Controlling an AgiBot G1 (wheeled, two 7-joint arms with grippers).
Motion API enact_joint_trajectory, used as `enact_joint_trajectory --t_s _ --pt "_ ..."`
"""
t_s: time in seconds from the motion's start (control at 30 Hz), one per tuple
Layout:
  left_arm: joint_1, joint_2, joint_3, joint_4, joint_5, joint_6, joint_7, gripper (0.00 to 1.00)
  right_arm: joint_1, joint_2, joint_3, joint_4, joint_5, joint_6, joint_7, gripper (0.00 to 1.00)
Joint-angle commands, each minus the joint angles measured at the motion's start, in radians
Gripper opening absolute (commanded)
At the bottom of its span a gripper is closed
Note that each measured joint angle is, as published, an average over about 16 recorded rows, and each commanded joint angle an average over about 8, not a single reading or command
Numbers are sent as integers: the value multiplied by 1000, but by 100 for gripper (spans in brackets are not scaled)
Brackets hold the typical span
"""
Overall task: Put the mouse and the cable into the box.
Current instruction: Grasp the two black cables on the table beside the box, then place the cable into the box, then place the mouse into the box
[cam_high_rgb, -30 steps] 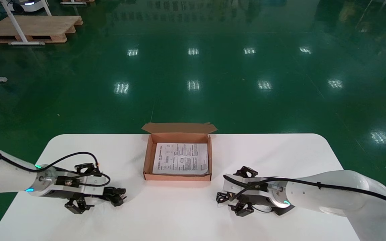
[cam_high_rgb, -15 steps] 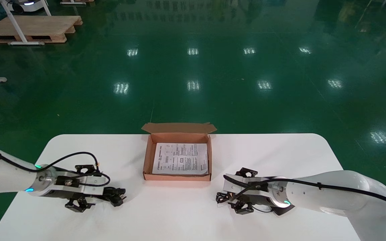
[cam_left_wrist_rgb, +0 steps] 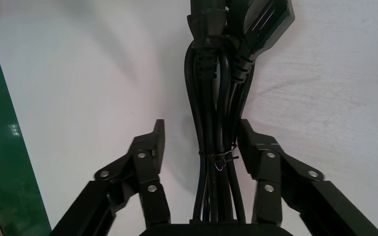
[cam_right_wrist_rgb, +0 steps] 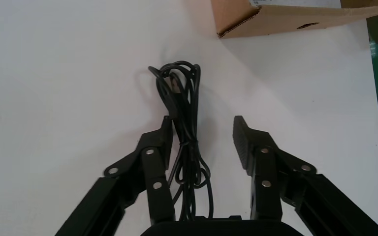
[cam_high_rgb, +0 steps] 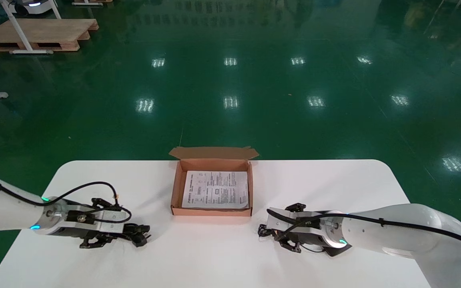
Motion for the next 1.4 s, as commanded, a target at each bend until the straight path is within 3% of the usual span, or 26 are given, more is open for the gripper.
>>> enact_joint_trajectory --t_s 0.03,0.8,1.07,1.27,1.4 --pt "0 0 0 0 0 0 0 0 0 0 0 1 0 0 0 0" --pt "-25 -6 -3 -19 -4 12 8 0 17 16 9 -1 -2 22 15 0" --pt "-153 -18 -79 -104 -120 108 8 0 167 73 60 -85 -21 163 93 0" --pt "-141 66 -145 -134 -232 100 73 0 334 82 97 -188 -26 298 105 0" --pt "-113 133 -166 -110 -268 48 116 0 414 76 112 -234 -17 344 88 0"
